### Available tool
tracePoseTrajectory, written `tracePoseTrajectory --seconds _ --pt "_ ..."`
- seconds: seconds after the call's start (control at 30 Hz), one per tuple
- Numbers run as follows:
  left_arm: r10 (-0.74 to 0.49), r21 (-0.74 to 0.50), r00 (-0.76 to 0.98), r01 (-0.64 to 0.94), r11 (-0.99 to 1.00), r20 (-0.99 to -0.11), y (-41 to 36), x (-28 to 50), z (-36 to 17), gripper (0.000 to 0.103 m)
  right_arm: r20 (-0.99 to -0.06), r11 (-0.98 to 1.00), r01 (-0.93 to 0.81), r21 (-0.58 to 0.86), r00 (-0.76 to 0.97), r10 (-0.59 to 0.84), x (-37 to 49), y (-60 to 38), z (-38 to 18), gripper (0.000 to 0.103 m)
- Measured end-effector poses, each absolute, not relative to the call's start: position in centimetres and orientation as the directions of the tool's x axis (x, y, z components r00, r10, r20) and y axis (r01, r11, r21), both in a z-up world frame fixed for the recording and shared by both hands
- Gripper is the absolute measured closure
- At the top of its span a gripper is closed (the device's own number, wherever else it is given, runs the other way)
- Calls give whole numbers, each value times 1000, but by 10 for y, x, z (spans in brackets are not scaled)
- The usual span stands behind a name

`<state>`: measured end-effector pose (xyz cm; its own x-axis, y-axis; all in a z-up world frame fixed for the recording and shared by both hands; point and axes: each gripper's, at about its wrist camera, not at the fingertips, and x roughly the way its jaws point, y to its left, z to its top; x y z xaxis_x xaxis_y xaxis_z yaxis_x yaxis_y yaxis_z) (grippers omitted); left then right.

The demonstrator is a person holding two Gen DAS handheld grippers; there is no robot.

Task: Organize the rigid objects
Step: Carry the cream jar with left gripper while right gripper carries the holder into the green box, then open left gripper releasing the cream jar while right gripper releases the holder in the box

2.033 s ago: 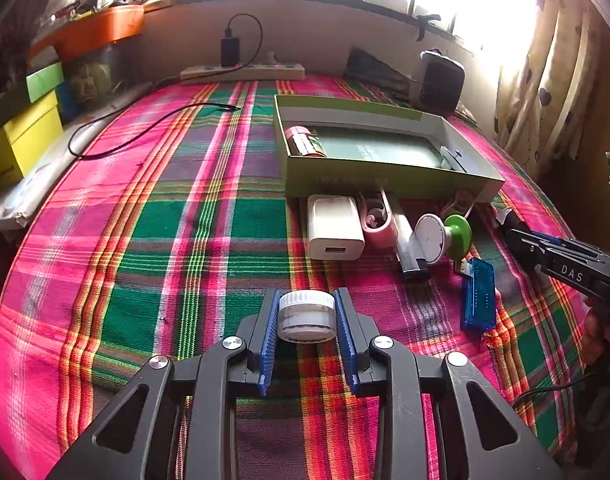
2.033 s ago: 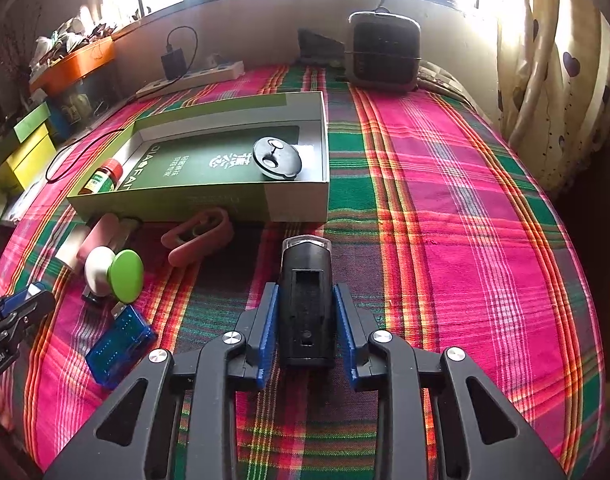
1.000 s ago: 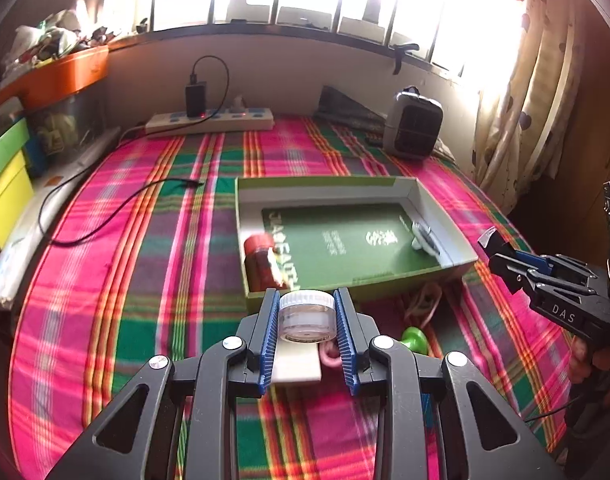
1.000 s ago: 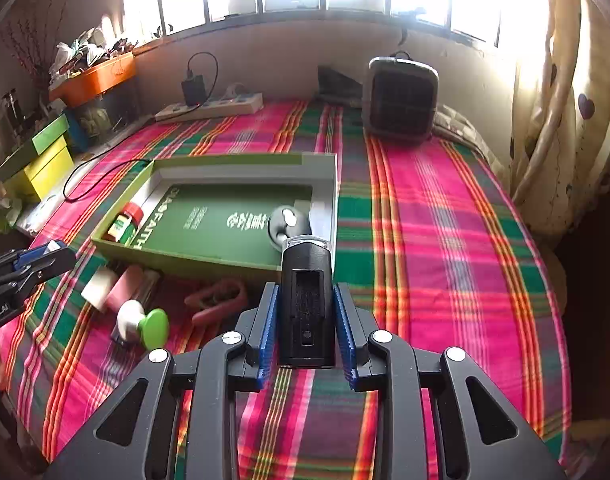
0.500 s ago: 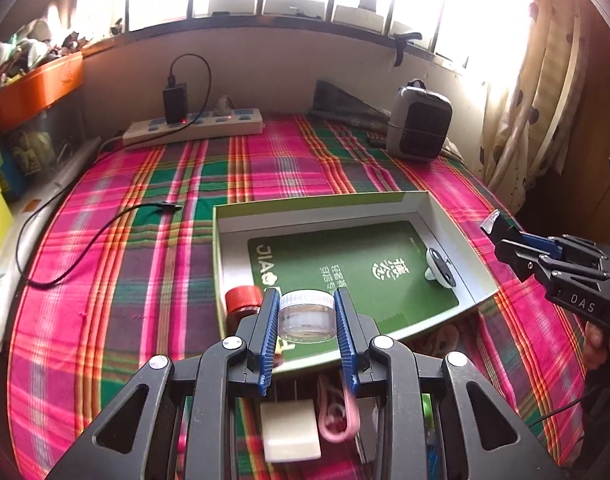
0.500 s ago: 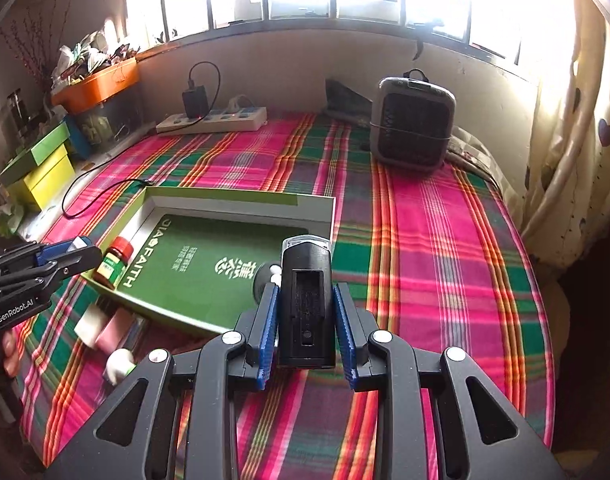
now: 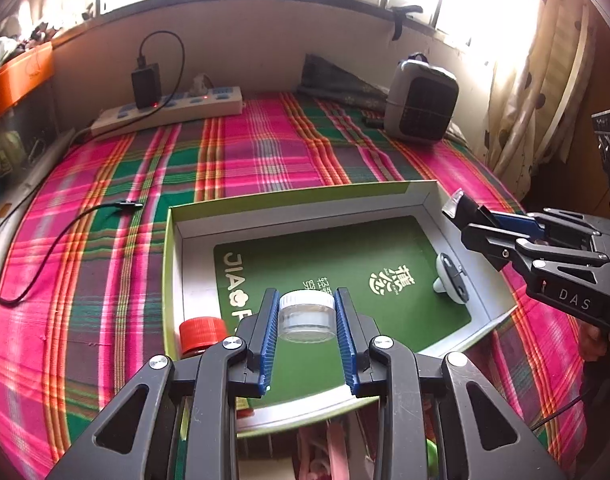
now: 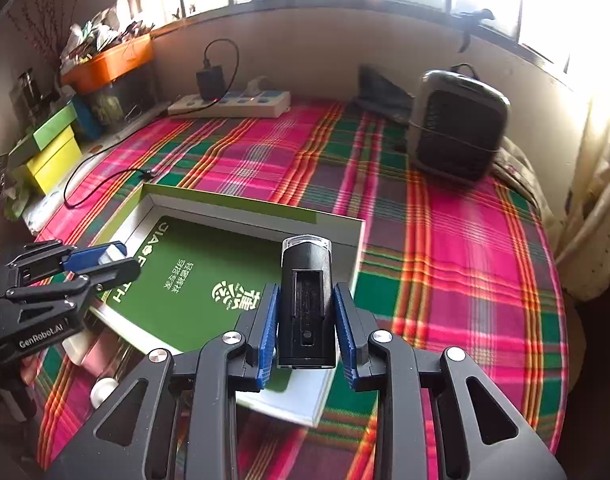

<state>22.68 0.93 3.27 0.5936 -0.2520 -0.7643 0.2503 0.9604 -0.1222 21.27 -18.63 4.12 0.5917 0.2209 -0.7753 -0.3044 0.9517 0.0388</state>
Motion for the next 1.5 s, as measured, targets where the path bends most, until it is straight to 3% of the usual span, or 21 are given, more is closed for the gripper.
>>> tracePoseTrajectory --seconds 1.03,1.5 --pt "-181 -45 566 246 968 -804 -6 244 12 76 -830 934 -355 37 510 227 253 -169 6 74" --pt "-177 -41 562 246 968 -808 -5 244 11 62 -826 935 -351 43 514 231 255 -169 5 74"
